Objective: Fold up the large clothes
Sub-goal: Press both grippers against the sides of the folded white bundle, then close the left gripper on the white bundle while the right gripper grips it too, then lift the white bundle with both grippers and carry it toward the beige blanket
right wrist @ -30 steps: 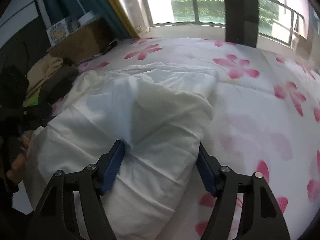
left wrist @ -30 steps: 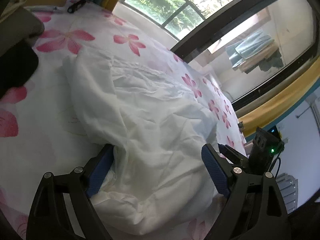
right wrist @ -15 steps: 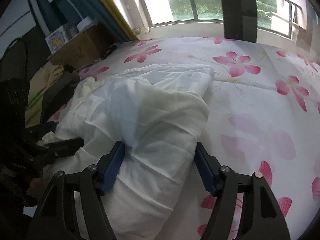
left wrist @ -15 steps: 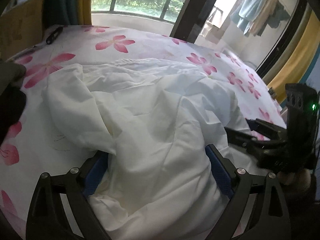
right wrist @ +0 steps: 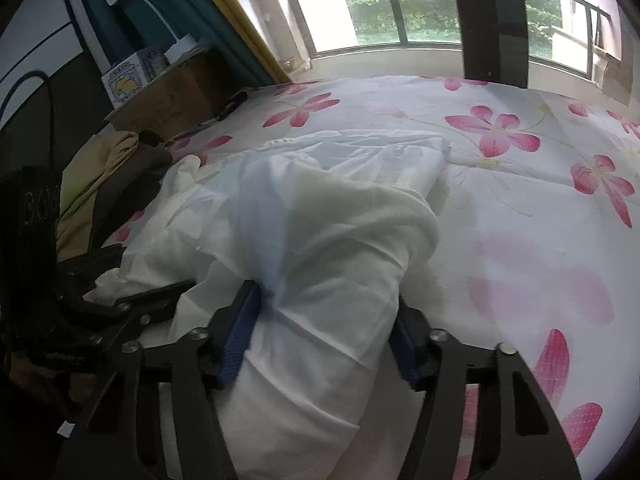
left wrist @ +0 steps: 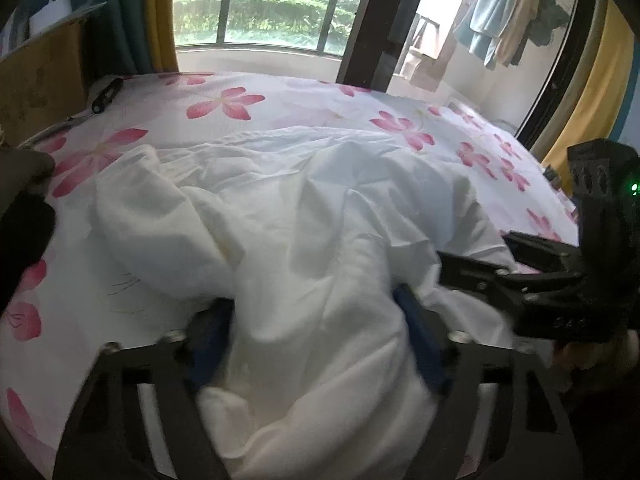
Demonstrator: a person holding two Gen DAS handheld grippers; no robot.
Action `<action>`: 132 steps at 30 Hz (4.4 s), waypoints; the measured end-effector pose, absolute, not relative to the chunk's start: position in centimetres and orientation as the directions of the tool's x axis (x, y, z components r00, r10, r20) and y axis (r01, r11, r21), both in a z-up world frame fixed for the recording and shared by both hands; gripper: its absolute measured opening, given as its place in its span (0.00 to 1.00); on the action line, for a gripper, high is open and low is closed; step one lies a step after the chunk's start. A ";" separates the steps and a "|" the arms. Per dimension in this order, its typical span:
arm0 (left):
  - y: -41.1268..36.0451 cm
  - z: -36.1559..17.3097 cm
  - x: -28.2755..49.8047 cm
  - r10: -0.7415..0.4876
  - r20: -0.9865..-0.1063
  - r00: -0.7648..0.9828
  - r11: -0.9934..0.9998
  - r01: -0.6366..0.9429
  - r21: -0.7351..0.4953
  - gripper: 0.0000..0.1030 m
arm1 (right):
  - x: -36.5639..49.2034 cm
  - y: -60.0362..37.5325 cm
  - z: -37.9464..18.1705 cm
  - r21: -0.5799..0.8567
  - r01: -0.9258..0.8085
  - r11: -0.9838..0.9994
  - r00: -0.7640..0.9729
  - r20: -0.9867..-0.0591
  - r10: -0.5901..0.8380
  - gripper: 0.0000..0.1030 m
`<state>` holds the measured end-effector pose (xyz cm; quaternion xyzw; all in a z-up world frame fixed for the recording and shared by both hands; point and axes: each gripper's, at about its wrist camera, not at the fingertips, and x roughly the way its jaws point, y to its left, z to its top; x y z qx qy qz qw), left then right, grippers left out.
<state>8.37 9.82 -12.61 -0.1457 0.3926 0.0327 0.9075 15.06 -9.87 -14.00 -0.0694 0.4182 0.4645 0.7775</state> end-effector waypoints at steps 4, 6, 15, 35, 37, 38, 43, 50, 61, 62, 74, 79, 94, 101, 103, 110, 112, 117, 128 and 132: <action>9.8 -12.5 8.5 -0.076 -0.703 0.707 0.946 -0.171 -0.275 0.48 | 15.2 -9.9 -14.1 0.310 -0.776 0.549 0.202 -0.703 0.682 0.38; 9.7 -12.3 8.3 -0.067 -0.694 0.717 0.947 -0.173 -0.270 0.36 | 15.1 -10.1 -14.0 0.317 -0.776 0.545 0.201 -0.695 0.690 0.33; 10.1 -11.6 7.7 -0.094 -0.669 0.738 0.934 -0.167 -0.316 0.24 | 14.1 -9.9 -12.2 0.301 -0.803 0.515 0.222 -0.651 0.726 0.21; 11.4 -12.8 5.7 -0.058 -0.714 0.697 0.934 -0.216 -0.286 0.83 | 15.1 -10.4 -14.2 0.371 -0.760 0.534 0.168 -0.681 0.713 0.71; 10.8 -12.8 6.5 -0.080 -0.715 0.694 0.945 -0.176 -0.277 0.80 | 14.6 -9.8 -14.2 0.399 -0.770 0.498 0.123 -0.672 0.730 0.44; 10.6 -12.7 6.7 -0.099 -0.711 0.696 0.946 -0.156 -0.285 0.60 | 14.4 -9.6 -14.4 0.420 -0.764 0.490 0.108 -0.666 0.738 0.41; 10.9 -12.4 6.5 -0.153 -0.665 0.731 0.926 -0.129 -0.355 0.27 | 13.6 -9.5 -13.8 0.402 -0.777 0.484 0.127 -0.654 0.746 0.25; 11.2 -10.1 5.1 -0.136 -0.613 0.778 0.924 -0.123 -0.362 0.23 | 12.5 -9.4 -10.9 0.370 -0.814 0.448 0.167 -0.590 0.790 0.21; 12.8 -5.8 2.1 -0.077 -0.514 0.854 0.933 -0.120 -0.338 0.23 | 10.3 -7.1 -5.5 0.283 -0.878 0.387 0.199 -0.520 0.831 0.20; 13.0 -5.6 1.9 -0.073 -0.509 0.858 0.934 -0.120 -0.336 0.23 | 10.1 -6.8 -5.1 0.273 -0.883 0.382 0.202 -0.514 0.834 0.20; 16.7 -1.4 -1.3 0.016 -0.408 0.913 0.950 -0.141 -0.279 0.23 | 7.9 -2.6 -0.8 0.187 -0.931 0.313 0.204 -0.446 0.872 0.20; 18.6 0.6 -2.3 0.059 -0.374 0.925 0.958 -0.158 -0.239 0.23 | 7.3 -0.3 0.7 0.171 -0.943 0.285 0.194 -0.412 0.890 0.20; 24.4 1.1 -1.6 0.120 -0.402 0.908 0.962 -0.206 -0.178 0.23 | 7.9 5.3 -0.3 0.201 -0.941 0.274 0.175 -0.403 0.898 0.20; 26.5 -2.6 0.9 0.097 -0.512 0.854 0.953 -0.227 -0.199 0.23 | 9.3 7.4 -4.6 0.249 -0.914 0.320 0.164 -0.494 0.854 0.20; 27.0 -3.5 1.4 0.086 -0.531 0.843 0.950 -0.229 -0.210 0.23 | 9.8 7.6 -5.9 0.269 -0.903 0.334 0.157 -0.518 0.841 0.20; 28.0 -6.1 3.1 0.058 -0.601 0.797 0.945 -0.238 -0.225 0.23 | 11.2 7.8 -8.8 0.328 -0.870 0.369 0.130 -0.569 0.812 0.20; 28.2 -6.4 3.4 0.055 -0.609 0.791 0.944 -0.240 -0.226 0.23 | 11.5 7.8 -9.3 0.336 -0.863 0.377 0.129 -0.576 0.807 0.20; 28.2 -7.1 3.7 0.051 -0.622 0.782 0.940 -0.247 -0.233 0.23 | 11.9 7.7 -9.9 0.352 -0.850 0.392 0.125 -0.587 0.800 0.20; 27.8 -9.0 4.6 0.015 -0.676 0.737 0.936 -0.249 -0.250 0.28 | 13.6 8.2 -12.8 0.409 -0.794 0.450 0.101 -0.642 0.760 0.23; 27.6 -9.0 4.5 0.017 -0.681 0.732 0.935 -0.253 -0.250 0.28 | 13.6 8.3 -12.8 0.408 -0.791 0.456 0.102 -0.648 0.755 0.23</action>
